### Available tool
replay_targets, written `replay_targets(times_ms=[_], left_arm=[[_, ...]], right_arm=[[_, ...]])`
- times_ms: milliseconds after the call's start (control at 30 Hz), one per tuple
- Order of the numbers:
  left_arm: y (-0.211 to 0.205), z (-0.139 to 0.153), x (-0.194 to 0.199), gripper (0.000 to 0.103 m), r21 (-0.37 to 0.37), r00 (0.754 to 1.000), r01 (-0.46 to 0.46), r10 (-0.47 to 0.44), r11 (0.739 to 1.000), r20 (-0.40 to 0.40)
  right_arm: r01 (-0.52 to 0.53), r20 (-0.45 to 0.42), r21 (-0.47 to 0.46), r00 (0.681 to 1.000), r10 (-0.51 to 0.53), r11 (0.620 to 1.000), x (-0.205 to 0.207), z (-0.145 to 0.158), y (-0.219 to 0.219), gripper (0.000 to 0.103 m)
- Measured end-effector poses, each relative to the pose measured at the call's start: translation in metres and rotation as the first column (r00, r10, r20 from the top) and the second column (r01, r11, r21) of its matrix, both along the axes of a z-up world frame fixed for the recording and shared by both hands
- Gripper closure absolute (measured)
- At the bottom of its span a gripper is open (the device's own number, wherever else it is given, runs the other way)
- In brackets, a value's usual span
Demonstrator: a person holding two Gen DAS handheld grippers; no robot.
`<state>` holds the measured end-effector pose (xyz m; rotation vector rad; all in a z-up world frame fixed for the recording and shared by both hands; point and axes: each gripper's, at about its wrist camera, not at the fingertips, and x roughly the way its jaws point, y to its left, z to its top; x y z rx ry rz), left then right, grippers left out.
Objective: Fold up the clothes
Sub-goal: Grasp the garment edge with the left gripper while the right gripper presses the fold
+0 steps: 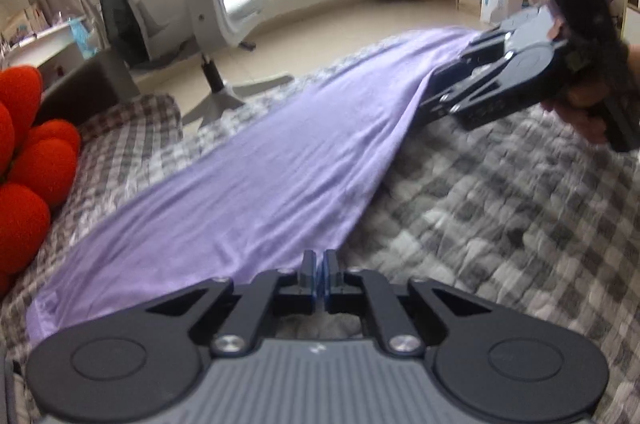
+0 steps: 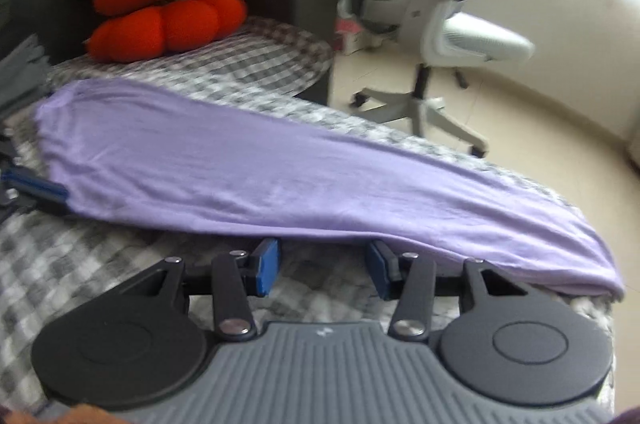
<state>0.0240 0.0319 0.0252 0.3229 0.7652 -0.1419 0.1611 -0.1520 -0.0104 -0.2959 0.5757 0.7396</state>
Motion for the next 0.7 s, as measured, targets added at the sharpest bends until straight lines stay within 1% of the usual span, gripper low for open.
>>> replay_targets(times_ms=[133, 200, 267, 300, 333, 367, 467, 567, 600, 633, 667, 700], left_arm=[[-0.013, -0.003, 0.004, 0.099, 0.031, 1.000, 0.003, -0.003, 1.000, 0.009], [-0.023, -0.002, 0.006, 0.099, 0.050, 0.999, 0.011, -0.013, 0.999, 0.037], [-0.034, -0.002, 0.009, 0.092, 0.077, 0.997, 0.014, -0.020, 0.997, 0.072], [-0.040, -0.002, 0.011, 0.081, 0.095, 0.995, 0.014, -0.023, 0.995, 0.093], [-0.046, -0.003, 0.013, 0.073, 0.113, 0.993, 0.013, -0.026, 0.994, 0.113], [-0.051, -0.005, 0.015, 0.071, 0.136, 0.991, 0.014, -0.032, 0.991, 0.131], [-0.062, -0.014, 0.024, 0.071, 0.173, 0.990, 0.023, -0.046, 0.985, 0.130], [-0.064, -0.024, 0.031, 0.071, 0.203, 0.992, 0.006, -0.031, 0.979, 0.122], [-0.061, -0.022, 0.035, 0.076, 0.174, 0.993, -0.008, -0.012, 0.985, 0.115], [-0.058, -0.020, 0.038, 0.087, 0.145, 0.994, -0.022, 0.006, 0.989, 0.107], [-0.054, -0.019, 0.042, 0.091, 0.116, 0.995, -0.036, 0.025, 0.993, 0.099], [-0.051, -0.017, 0.046, 0.092, 0.088, 0.995, -0.051, 0.043, 0.995, 0.090]], right_arm=[[0.078, 0.038, 0.029, 0.996, -0.079, 0.997, 0.001, -0.007, -0.001, 0.052], [0.116, 0.044, 0.047, 0.992, -0.118, 0.992, 0.003, -0.005, -0.002, 0.052], [0.124, 0.018, 0.079, 0.992, -0.126, 0.989, 0.008, -0.003, -0.008, 0.052], [0.128, 0.005, 0.094, 0.992, -0.129, 0.987, 0.010, -0.003, -0.011, 0.052], [0.133, -0.009, 0.110, 0.991, -0.132, 0.985, 0.012, -0.002, -0.013, 0.052], [0.136, -0.019, 0.124, 0.991, -0.135, 0.983, 0.014, -0.001, -0.016, 0.052], [0.147, -0.039, 0.159, 0.989, -0.143, 0.976, 0.015, 0.001, -0.020, 0.052], [0.148, -0.054, 0.180, 0.989, -0.141, 0.972, 0.018, 0.003, -0.022, 0.052], [0.148, -0.056, 0.185, 0.989, -0.140, 0.972, 0.019, 0.003, -0.022, 0.052], [0.147, -0.057, 0.189, 0.989, -0.139, 0.971, 0.020, 0.003, -0.022, 0.052], [0.147, -0.059, 0.194, 0.989, -0.138, 0.970, 0.020, 0.003, -0.022, 0.052], [0.148, -0.058, 0.199, 0.989, -0.139, 0.969, 0.022, 0.004, -0.022, 0.052]])
